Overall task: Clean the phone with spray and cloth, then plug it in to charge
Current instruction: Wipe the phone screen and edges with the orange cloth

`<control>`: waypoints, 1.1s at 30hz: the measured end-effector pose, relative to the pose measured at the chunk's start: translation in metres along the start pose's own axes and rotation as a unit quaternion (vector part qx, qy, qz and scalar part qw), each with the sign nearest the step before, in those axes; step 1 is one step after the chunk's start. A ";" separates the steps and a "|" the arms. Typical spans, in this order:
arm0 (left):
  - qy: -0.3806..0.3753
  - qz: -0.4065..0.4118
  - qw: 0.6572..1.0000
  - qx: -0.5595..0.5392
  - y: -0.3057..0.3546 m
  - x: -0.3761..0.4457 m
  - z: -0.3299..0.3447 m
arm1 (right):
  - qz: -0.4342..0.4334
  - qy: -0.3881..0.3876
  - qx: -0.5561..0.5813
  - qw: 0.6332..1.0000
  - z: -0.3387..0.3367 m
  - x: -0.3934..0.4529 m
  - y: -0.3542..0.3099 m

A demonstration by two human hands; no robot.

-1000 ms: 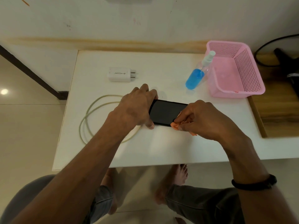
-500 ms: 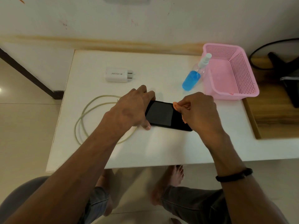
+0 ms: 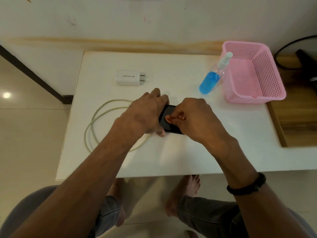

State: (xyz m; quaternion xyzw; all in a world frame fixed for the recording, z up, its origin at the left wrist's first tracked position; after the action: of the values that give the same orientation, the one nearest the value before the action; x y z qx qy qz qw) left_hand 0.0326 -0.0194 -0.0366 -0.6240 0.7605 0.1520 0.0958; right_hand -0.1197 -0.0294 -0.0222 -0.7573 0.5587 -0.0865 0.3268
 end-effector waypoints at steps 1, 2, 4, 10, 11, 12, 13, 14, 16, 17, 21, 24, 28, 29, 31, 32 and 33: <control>0.000 0.000 1.000 -0.001 0.000 0.000 -0.001 | -0.002 -0.019 -0.005 1.000 -0.001 -0.001 0.000; 0.000 -0.001 1.000 -0.002 0.000 -0.001 -0.001 | -0.001 -0.038 -0.008 0.999 -0.002 -0.002 0.000; 0.000 -0.001 1.000 -0.006 0.000 -0.002 -0.002 | 0.014 -0.077 0.009 0.997 -0.006 -0.005 0.004; -0.002 0.000 1.000 -0.003 0.001 -0.001 -0.003 | 0.041 -0.126 0.052 0.990 -0.022 -0.013 0.023; -0.002 0.000 1.000 -0.002 0.001 -0.001 -0.002 | 0.047 -0.129 0.053 0.989 -0.025 -0.013 0.027; -0.002 -0.001 1.000 -0.002 0.001 -0.001 -0.002 | 0.052 -0.131 0.053 0.989 -0.029 -0.014 0.031; -0.002 -0.002 1.000 -0.003 0.001 -0.001 -0.002 | 0.057 -0.130 0.053 0.988 -0.032 -0.014 0.035; -0.003 -0.002 1.000 -0.005 0.001 -0.001 -0.002 | 0.062 -0.127 0.054 0.989 -0.036 -0.015 0.039; -0.005 -0.003 1.000 -0.009 0.000 -0.001 -0.002 | 0.072 -0.103 0.060 0.990 -0.044 -0.017 0.047; -0.007 -0.003 1.000 -0.012 0.000 -0.001 -0.002 | 0.079 -0.081 0.065 0.991 -0.047 -0.018 0.051; -0.014 -0.003 1.000 -0.016 -0.001 0.000 -0.003 | 0.100 0.037 0.064 0.992 -0.051 -0.016 0.061; -0.021 -0.001 0.999 -0.042 -0.006 0.000 -0.004 | 0.093 0.090 0.068 0.989 -0.046 -0.011 0.057; -0.018 -0.022 0.996 -0.085 -0.013 -0.005 -0.003 | 0.080 0.120 0.062 0.988 -0.035 -0.002 0.045; -0.014 -0.033 0.996 -0.087 -0.014 -0.007 -0.003 | 0.077 0.125 0.058 0.987 -0.031 0.000 0.041; -0.002 -0.052 0.995 -0.084 -0.017 -0.011 -0.001 | 0.068 0.132 0.051 0.988 -0.024 0.003 0.033; 0.003 -0.057 0.995 -0.079 -0.017 -0.012 -0.001 | 0.060 0.136 0.045 0.988 -0.020 0.003 0.029; 0.008 -0.059 0.995 -0.074 -0.017 -0.014 -0.001 | 0.051 0.139 0.036 0.988 -0.016 0.004 0.024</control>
State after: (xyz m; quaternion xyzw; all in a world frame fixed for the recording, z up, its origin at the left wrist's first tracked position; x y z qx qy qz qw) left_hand 0.0522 -0.0104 -0.0328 -0.6747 0.7095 0.1968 0.0516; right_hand -0.1449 -0.0436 -0.0249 -0.6962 0.6329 -0.1945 0.2773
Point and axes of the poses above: each hand's wrist, its own x-axis towards the middle knuckle, its own z-axis out of the palm, y = z × x, the point moved 2 cm from there along x, towards the middle knuckle, and after that the axes turned 14 degrees about x, right-handed, at the moved point
